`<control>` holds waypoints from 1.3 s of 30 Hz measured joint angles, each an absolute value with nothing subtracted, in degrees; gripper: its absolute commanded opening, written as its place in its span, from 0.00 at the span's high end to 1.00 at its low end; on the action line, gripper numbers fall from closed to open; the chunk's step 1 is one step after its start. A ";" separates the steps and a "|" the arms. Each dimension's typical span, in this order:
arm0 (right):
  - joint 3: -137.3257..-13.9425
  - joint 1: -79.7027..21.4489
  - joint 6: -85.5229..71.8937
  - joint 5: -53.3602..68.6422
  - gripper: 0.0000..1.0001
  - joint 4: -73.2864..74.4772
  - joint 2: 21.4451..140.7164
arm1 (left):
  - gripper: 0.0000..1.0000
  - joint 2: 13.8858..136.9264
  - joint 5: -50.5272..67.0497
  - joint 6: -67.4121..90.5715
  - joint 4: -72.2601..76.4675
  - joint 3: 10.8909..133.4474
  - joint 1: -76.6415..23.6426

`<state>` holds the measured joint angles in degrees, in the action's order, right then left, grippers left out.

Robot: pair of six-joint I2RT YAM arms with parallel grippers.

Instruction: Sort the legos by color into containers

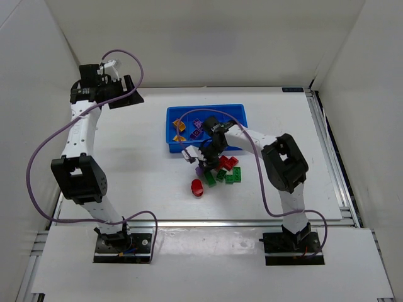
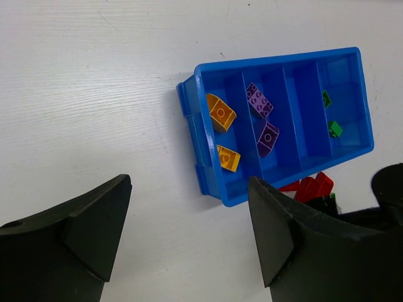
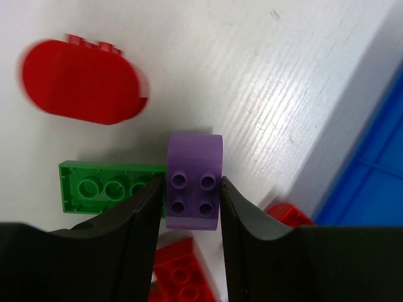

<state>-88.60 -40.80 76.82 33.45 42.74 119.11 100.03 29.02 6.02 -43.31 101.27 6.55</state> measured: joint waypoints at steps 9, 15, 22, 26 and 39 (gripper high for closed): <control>-86.00 -42.68 75.20 35.18 0.79 46.78 107.28 | 0.15 99.94 29.15 5.98 -43.35 98.45 6.55; -82.50 -43.92 75.02 35.20 0.80 47.22 107.46 | 0.15 99.85 29.17 6.00 -43.31 98.41 6.52; -81.95 -44.01 72.20 33.89 0.81 45.91 112.42 | 0.15 99.85 29.17 6.00 -43.31 98.41 6.26; -82.11 -43.90 70.59 33.56 0.51 44.71 113.34 | 0.15 99.85 29.17 5.98 -43.31 98.41 6.26; -82.70 -43.88 65.71 34.04 0.04 42.22 111.04 | 0.15 99.88 29.15 5.80 -43.31 98.41 6.22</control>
<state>-82.70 -43.88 65.71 34.04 42.22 111.04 99.88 29.15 5.80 -43.31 98.41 6.22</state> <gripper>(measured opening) 0.985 0.848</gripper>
